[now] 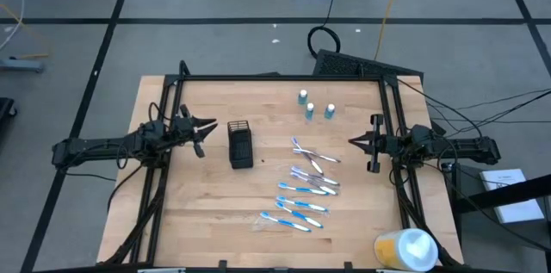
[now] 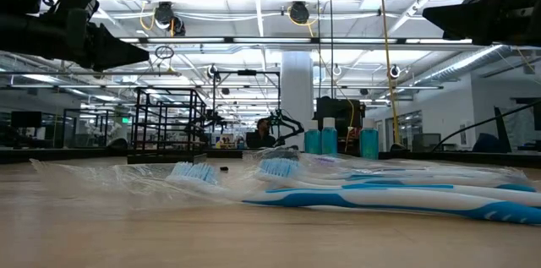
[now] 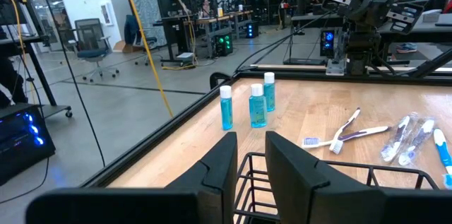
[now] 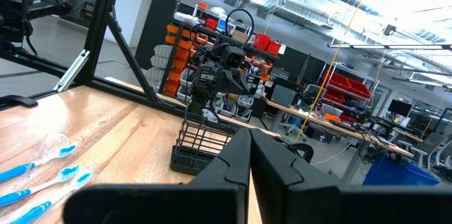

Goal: Pick & Place toothbrushing station

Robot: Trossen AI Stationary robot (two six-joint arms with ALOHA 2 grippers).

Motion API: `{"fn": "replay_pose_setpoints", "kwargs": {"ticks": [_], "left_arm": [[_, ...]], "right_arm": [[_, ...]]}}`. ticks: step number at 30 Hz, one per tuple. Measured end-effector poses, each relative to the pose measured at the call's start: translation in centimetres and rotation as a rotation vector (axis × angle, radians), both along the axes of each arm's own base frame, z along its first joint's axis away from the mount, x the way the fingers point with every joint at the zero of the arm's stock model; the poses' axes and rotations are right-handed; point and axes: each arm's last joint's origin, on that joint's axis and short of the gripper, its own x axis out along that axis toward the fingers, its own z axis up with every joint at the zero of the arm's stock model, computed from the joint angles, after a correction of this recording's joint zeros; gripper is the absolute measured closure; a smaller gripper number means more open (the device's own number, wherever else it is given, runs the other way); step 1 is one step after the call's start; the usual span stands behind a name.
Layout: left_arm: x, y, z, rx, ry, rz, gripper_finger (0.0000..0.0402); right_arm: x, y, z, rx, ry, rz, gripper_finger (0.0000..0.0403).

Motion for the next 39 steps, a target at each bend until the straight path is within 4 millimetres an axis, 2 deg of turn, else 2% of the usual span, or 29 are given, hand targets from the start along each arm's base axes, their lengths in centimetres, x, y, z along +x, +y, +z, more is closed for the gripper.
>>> {"fn": "replay_pose_setpoints", "kwargs": {"ticks": [8,21,29,31,34,36,39], "left_arm": [[0.0,0.0,0.0,0.000,0.000,0.000,0.0321],[0.0,0.0,0.0,0.000,0.000,0.000,0.0321],[0.0,0.0,0.0,0.000,-0.001,0.000,0.0321],[0.0,0.0,0.0,0.000,0.000,0.000,0.0321],[0.0,0.0,0.0,0.000,-0.001,0.000,0.0321],[0.0,0.0,0.0,0.000,-0.001,0.000,0.0321],[0.0,0.0,0.0,0.000,0.000,0.000,0.0321]], "right_arm": [[0.0,0.0,0.3,-0.026,-0.026,-0.005,0.0398],[-0.2,0.0,0.8,0.336,-0.090,0.080,0.0399],[-0.2,-0.1,1.1,0.346,-0.122,0.066,0.0399],[-0.3,-0.4,1.1,0.371,-0.141,-0.043,0.0399],[-0.2,-1.2,0.8,0.417,-0.153,-0.336,0.0393],[-0.1,-1.6,0.3,0.408,-0.120,-0.477,0.0378],[0.5,-2.2,-0.3,0.424,-0.058,-0.596,0.0343]]}}
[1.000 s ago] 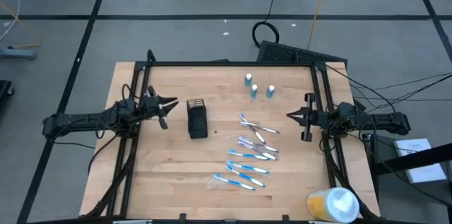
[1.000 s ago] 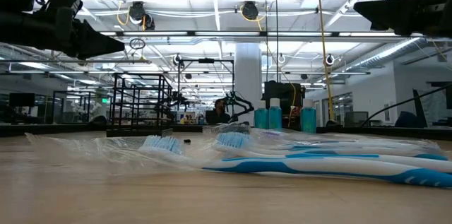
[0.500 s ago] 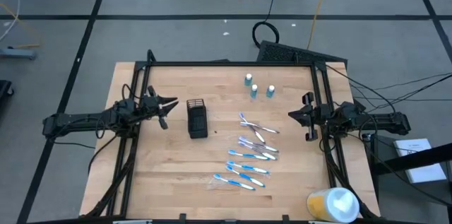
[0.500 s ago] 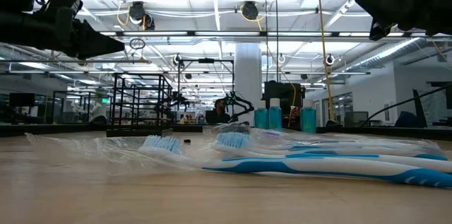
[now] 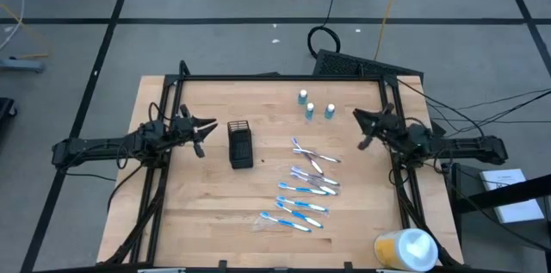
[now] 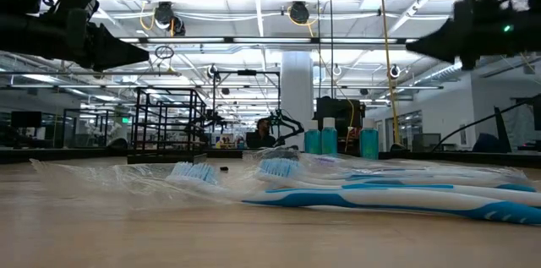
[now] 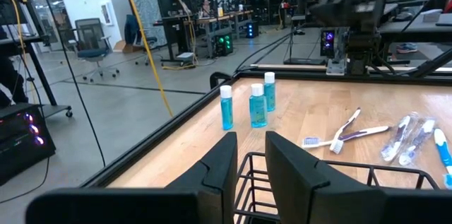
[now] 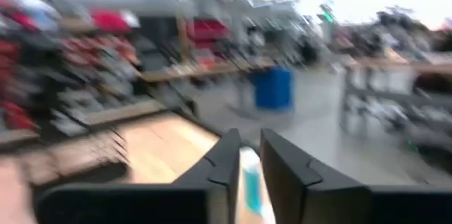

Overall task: Pick & Place toothbrushing station
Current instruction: Put the mouthwash into the black organizer

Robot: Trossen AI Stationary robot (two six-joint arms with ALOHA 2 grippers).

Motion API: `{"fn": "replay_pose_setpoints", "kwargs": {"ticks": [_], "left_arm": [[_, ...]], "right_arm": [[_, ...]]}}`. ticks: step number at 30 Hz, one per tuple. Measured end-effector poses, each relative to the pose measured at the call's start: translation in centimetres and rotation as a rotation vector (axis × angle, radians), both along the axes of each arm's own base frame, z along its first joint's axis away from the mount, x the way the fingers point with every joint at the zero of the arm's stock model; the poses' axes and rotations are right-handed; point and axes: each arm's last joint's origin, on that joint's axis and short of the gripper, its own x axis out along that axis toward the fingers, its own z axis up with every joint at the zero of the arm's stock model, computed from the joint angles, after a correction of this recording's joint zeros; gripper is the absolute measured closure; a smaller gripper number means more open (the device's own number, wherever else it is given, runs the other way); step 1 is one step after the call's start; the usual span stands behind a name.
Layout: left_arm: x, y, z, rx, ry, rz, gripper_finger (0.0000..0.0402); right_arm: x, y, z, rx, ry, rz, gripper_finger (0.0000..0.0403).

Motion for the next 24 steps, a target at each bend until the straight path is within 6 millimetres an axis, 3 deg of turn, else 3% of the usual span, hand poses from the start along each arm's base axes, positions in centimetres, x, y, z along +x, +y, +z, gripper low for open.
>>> {"fn": "replay_pose_setpoints", "kwargs": {"ticks": [3,7,11,17,20,24], "left_arm": [[0.0,0.0,0.0,0.000,0.000,0.000,0.0321],[0.0,0.0,0.0,0.000,-0.001,0.000,0.0321],[0.0,0.0,0.0,0.000,-0.001,0.000,0.0321],[0.0,0.0,0.0,0.000,-0.001,0.005,0.0321],[0.0,0.0,0.0,0.000,-0.001,0.006,0.0321],[0.0,0.0,0.0,0.000,-0.001,0.007,0.0321]], "right_arm": [[0.7,-0.9,-0.7,0.098,0.095,-0.114,0.0312],[2.5,-2.1,1.1,0.171,0.177,-0.149,0.0292],[5.1,-4.1,1.4,0.286,0.362,-0.079,0.0277],[8.6,-8.5,2.5,0.537,0.628,-0.034,0.0244],[9.8,-10.1,3.3,0.566,0.678,-0.021,0.0221],[10.7,-10.8,3.2,0.568,0.716,-0.020,0.0197]]}}
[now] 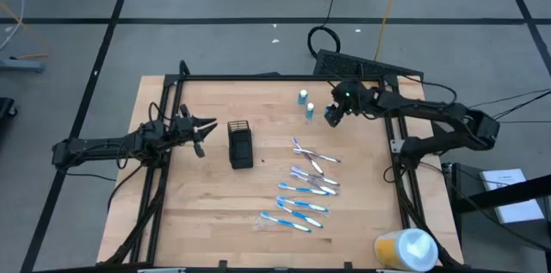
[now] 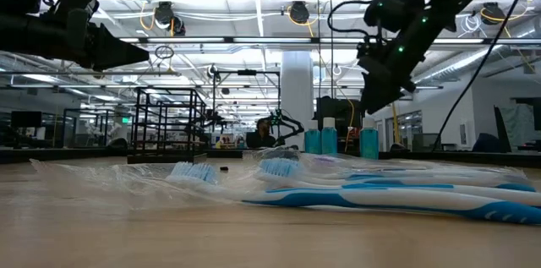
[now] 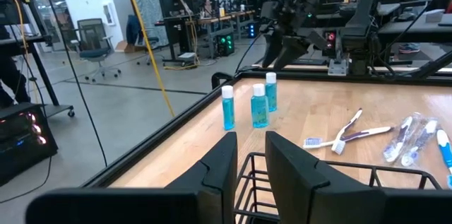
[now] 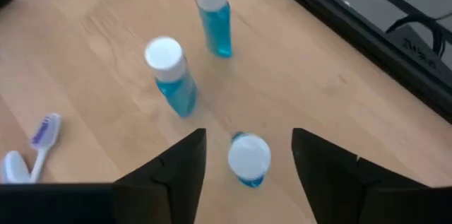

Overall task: Pick & Place toothbrushing station
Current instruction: Put the mouthwash into the black organizer

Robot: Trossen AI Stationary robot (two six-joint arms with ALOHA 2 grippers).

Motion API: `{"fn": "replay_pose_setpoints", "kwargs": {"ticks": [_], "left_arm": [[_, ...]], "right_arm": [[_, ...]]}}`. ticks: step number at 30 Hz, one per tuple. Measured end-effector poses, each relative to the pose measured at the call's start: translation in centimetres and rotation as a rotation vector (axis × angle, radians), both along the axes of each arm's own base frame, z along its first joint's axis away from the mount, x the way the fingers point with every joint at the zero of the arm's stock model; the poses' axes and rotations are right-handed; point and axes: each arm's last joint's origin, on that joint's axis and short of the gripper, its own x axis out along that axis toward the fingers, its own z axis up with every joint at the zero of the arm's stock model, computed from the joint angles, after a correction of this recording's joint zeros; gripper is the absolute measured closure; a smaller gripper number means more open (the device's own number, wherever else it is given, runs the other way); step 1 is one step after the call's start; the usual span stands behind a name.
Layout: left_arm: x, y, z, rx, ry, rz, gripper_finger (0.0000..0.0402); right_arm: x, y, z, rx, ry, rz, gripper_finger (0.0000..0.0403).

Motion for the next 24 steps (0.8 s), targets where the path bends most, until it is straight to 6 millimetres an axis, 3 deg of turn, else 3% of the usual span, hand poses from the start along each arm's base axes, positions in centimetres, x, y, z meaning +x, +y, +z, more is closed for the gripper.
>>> {"fn": "replay_pose_setpoints", "kwargs": {"ticks": [14,24], "left_arm": [[0.0,0.0,0.0,0.000,-0.001,0.000,0.0321],[0.0,0.0,0.0,0.000,0.000,0.000,0.0321]], "right_arm": [[-0.3,0.2,-2.6,0.070,0.109,-0.007,0.0196],[-2.1,1.3,-6.7,0.083,0.128,-0.007,0.0197]]}}
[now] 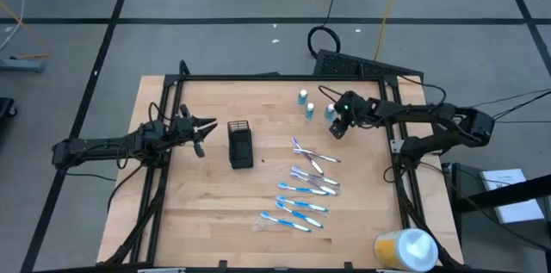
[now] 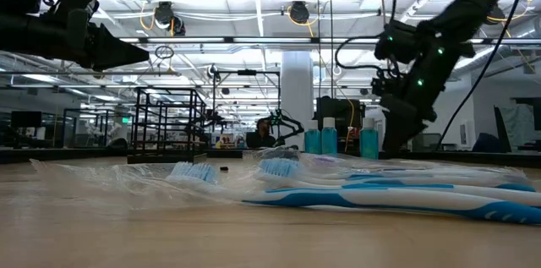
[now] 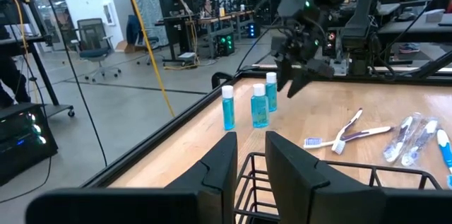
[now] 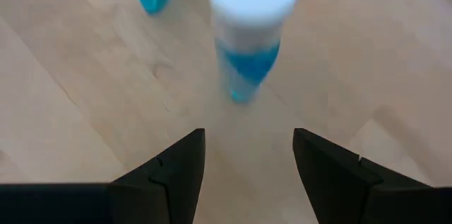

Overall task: Pick & Place toothbrushing station
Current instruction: Put the mouthwash into the black organizer

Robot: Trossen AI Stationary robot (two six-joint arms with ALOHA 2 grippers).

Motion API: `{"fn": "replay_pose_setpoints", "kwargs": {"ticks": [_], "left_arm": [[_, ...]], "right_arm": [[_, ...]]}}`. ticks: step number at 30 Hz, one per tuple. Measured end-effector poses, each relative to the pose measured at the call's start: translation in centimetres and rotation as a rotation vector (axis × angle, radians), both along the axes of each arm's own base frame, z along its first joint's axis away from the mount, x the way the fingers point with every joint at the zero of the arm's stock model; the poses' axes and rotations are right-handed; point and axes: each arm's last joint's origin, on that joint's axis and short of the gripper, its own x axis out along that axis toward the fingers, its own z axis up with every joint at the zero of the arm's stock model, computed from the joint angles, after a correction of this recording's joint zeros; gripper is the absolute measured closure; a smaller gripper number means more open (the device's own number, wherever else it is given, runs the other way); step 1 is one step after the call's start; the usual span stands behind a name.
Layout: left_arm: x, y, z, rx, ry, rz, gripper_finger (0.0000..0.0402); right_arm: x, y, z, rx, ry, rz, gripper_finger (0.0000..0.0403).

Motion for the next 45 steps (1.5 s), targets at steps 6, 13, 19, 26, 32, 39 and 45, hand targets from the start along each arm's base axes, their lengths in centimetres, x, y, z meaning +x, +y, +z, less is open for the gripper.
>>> {"fn": "replay_pose_setpoints", "kwargs": {"ticks": [6,13,19,26,32,39,45], "left_arm": [[0.0,0.0,0.0,0.000,0.001,0.000,0.0321],[0.0,0.0,0.0,0.000,0.000,0.000,0.0321],[0.0,0.0,0.0,0.000,0.000,0.000,0.0321],[0.0,0.0,0.0,0.000,0.000,0.000,0.0321],[0.0,0.0,0.0,0.000,0.000,0.000,0.0321],[0.0,0.0,0.0,0.000,0.000,0.001,0.0321],[0.0,0.0,0.0,0.000,0.000,0.000,0.0321]], "right_arm": [[-1.4,0.8,-2.6,-0.032,-0.092,-0.027,0.0197],[-2.4,1.5,-3.9,-0.145,-0.267,-0.015,0.0197],[-2.7,1.6,-4.0,-0.192,-0.304,0.003,0.0197],[-2.3,1.4,-3.5,-0.214,-0.329,0.008,0.0197],[-1.1,0.6,-3.1,-0.255,-0.323,0.009,0.0197],[-0.4,0.1,-4.3,-0.250,-0.283,0.032,0.0197],[-0.2,0.0,-5.1,-0.247,-0.280,0.034,0.0197]]}}
